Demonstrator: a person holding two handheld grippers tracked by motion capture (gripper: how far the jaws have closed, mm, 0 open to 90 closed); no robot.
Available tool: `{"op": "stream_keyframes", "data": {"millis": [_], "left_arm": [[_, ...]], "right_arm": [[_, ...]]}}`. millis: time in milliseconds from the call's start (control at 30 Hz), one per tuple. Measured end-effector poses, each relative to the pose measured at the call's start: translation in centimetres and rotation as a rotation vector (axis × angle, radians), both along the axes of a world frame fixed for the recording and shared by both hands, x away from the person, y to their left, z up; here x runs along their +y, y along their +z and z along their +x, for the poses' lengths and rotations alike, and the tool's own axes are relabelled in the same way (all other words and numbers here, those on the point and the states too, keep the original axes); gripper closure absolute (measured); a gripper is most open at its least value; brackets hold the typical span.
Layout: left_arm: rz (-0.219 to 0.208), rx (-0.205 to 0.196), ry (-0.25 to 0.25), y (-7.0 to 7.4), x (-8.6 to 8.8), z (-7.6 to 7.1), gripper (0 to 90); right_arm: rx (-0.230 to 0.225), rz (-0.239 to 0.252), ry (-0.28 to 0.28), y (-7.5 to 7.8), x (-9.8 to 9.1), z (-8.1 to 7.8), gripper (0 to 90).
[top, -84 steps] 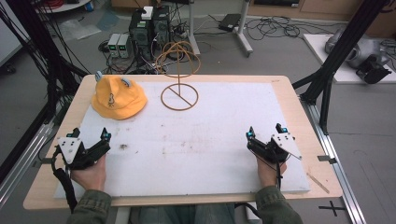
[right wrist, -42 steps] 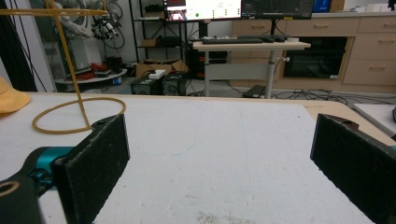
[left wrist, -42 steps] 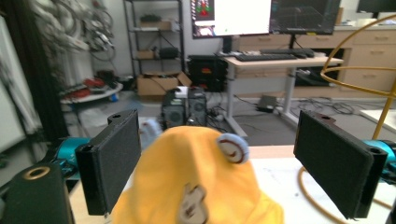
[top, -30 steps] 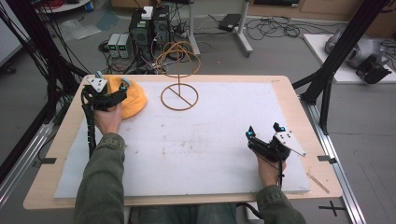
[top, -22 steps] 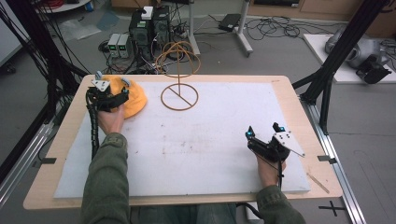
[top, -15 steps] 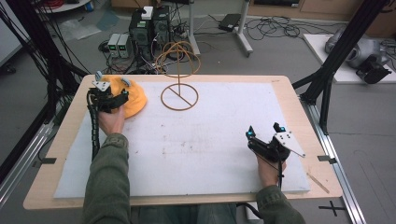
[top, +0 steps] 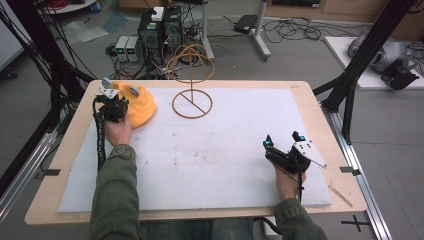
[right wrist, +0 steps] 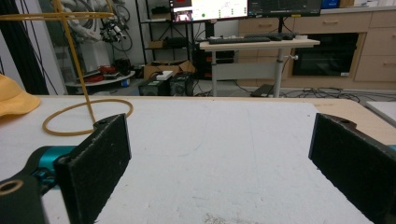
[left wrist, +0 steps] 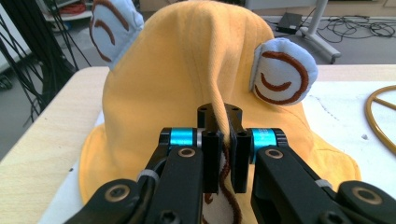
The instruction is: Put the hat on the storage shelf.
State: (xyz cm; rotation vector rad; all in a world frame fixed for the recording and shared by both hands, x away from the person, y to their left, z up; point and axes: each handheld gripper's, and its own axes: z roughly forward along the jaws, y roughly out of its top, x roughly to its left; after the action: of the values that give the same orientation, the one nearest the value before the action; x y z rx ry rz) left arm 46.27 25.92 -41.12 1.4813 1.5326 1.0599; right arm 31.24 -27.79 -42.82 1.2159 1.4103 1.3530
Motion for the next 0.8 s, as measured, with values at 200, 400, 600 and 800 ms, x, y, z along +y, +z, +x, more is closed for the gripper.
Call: {"op": "stream_keyframes", "data": {"millis": [200,400,600,800], "left_arm": [[0.005,-0.138,-0.014,2.0,-0.1,-1.5,86.8],[-0.049,-0.331,-0.056,5.8,0.3,-4.2,86.8],[-0.069,-0.531,-0.078,9.3,1.2,-6.9,86.7],[-0.086,-0.552,-0.112,11.6,0.5,-7.3,86.6]], "right_arm": [[-0.002,-0.002,0.0,0.0,0.0,0.0,5.2],[-0.001,0.004,-0.003,0.0,0.0,0.0,5.2],[-0.009,0.008,-0.003,0.1,0.1,0.0,5.2],[-0.01,0.01,-0.001,0.1,0.3,0.1,5.2]]}}
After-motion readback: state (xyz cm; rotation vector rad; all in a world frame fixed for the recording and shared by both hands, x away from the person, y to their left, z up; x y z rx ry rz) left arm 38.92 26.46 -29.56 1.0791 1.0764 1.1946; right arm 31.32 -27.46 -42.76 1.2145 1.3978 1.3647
